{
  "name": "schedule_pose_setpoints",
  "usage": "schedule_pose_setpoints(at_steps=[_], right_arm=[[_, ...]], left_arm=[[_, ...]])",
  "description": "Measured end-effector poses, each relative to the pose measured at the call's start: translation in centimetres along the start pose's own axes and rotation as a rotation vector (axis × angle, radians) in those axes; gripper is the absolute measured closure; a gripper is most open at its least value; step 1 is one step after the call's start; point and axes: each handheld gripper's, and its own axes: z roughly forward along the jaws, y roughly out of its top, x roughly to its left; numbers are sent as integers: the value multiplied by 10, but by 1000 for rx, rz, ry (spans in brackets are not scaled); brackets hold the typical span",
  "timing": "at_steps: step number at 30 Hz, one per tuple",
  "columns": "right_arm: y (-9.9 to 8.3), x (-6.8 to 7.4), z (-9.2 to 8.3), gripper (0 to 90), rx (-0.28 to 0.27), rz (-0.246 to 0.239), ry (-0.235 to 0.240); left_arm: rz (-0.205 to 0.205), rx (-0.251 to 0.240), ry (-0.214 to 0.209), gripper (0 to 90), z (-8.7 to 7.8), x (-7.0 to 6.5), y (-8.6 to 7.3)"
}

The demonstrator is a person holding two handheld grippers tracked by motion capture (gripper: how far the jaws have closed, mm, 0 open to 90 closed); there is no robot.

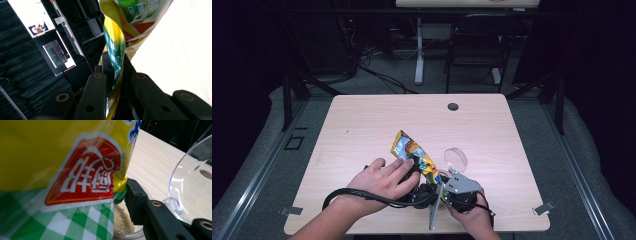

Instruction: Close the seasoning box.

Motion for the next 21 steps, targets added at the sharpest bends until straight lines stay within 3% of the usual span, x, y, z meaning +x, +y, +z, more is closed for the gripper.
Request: schedule_pose_setpoints(at_steps=[7, 21], right_arm=[[0, 1, -1, 710, 11, -21, -11], [0, 1, -1, 711, 5, -13, -10]], left_arm=[[6, -3, 12, 868, 0, 0, 1], [-6, -5, 3, 869, 0, 0, -2]])
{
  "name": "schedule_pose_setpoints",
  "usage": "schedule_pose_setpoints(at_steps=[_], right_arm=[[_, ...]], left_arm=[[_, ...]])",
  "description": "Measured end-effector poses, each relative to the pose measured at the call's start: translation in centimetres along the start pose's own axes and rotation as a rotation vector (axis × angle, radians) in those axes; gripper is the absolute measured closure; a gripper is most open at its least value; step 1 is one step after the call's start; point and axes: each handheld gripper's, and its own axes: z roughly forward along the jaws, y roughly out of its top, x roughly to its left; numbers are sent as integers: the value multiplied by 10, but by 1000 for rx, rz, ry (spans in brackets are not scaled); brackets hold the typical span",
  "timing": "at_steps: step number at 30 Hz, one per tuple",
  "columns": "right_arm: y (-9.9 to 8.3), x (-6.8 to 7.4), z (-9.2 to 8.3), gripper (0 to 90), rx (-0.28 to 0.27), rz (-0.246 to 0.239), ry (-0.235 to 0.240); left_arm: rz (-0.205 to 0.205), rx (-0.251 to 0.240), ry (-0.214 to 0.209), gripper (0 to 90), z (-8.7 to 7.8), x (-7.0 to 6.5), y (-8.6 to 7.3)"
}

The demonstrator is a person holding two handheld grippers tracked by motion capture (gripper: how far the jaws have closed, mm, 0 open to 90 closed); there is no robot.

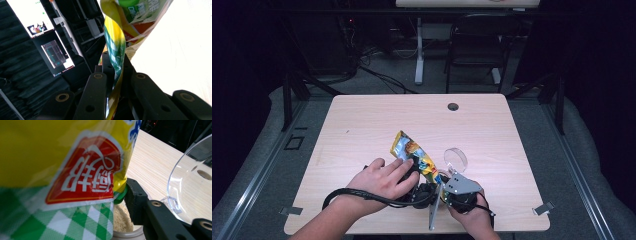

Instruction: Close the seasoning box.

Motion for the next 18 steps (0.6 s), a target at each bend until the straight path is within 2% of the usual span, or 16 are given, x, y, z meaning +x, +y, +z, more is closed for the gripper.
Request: schedule_pose_setpoints(at_steps=[7, 10, 18], right_arm=[[0, 1, 1, 711, 1, 0, 0], [1, 1, 1, 711, -5, 1, 0], [1, 2, 2, 711, 0, -4, 0]], left_arm=[[-16, -3, -14, 869, 1, -3, -3], [-36, -4, -23, 869, 2, -4, -8], [-46, -1, -26, 870, 2, -8, -11]])
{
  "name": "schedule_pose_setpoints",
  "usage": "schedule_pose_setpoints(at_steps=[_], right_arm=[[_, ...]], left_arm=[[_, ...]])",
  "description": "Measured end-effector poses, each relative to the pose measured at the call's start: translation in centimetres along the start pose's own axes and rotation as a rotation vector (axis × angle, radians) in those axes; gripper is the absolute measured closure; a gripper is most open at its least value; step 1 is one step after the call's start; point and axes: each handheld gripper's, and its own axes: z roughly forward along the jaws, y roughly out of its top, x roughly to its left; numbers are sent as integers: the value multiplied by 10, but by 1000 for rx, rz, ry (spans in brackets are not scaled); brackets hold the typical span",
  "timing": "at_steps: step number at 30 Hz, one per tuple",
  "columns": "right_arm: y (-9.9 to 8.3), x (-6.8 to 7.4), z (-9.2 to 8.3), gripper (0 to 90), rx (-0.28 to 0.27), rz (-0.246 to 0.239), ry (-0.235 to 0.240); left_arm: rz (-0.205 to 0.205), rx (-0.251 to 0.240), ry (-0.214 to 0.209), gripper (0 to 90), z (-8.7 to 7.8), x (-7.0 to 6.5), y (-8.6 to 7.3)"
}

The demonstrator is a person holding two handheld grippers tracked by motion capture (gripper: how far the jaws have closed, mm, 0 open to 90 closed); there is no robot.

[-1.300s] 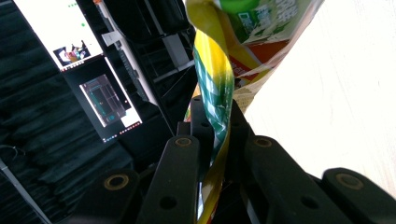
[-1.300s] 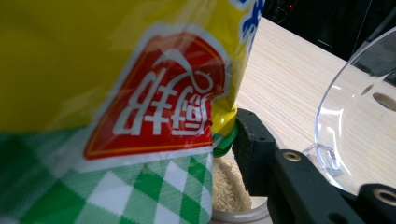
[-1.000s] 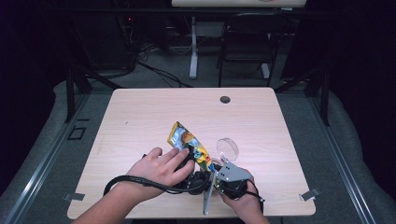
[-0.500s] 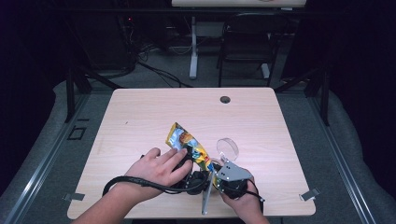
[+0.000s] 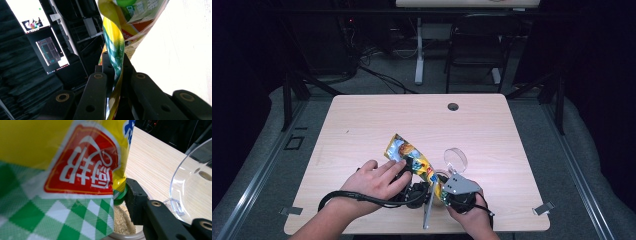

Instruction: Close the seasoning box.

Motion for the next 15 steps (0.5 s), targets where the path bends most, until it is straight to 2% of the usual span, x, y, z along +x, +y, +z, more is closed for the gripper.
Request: schedule_pose_setpoints(at_steps=[15], right_arm=[[0, 0, 0, 712, -3, -4, -7]], left_arm=[[-12, -2, 5, 868, 0, -2, -2]])
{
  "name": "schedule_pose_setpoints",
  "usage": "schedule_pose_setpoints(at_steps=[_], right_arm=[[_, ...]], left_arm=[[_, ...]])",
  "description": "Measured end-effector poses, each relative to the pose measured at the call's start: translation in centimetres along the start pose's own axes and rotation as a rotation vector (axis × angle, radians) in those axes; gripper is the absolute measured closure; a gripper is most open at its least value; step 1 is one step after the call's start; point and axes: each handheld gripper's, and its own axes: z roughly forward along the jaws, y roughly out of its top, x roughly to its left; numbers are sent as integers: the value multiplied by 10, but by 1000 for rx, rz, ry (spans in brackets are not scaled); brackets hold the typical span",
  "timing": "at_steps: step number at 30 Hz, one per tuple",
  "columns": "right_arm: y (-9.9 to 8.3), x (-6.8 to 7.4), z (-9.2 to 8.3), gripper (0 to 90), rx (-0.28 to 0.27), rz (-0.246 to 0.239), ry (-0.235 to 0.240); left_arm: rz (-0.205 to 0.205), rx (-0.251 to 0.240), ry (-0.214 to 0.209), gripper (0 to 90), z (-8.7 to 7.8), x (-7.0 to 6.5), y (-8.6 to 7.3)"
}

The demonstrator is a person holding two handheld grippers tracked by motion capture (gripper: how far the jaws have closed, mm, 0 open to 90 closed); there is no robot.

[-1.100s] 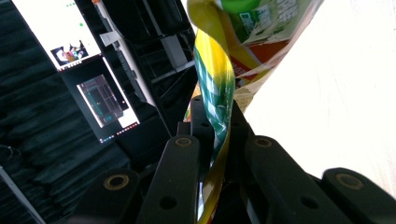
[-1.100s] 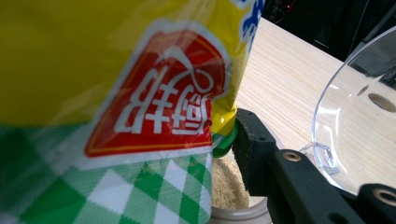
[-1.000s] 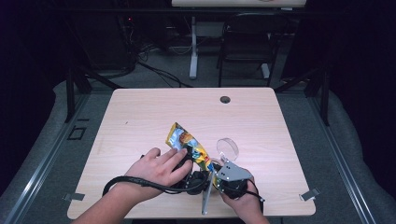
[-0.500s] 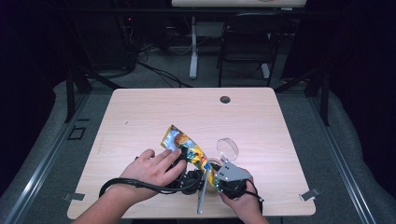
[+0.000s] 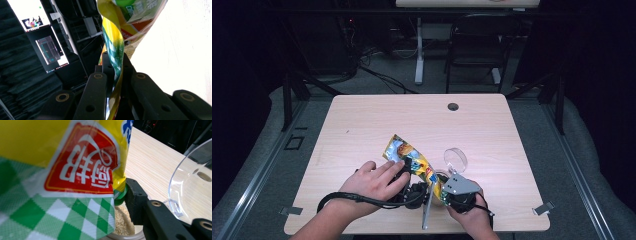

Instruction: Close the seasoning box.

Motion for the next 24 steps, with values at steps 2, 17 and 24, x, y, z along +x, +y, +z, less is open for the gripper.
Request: schedule_pose_setpoints(at_steps=[2, 17, 24], right_arm=[[0, 0, 0, 712, 1, -2, 1], [1, 0, 1, 711, -1, 2, 0], [0, 0, 1, 711, -2, 4, 5]], left_arm=[[0, 1, -1, 868, 0, 0, 0], [38, 7, 23, 874, -4, 4, 6], [31, 6, 13, 874, -3, 4, 6]])
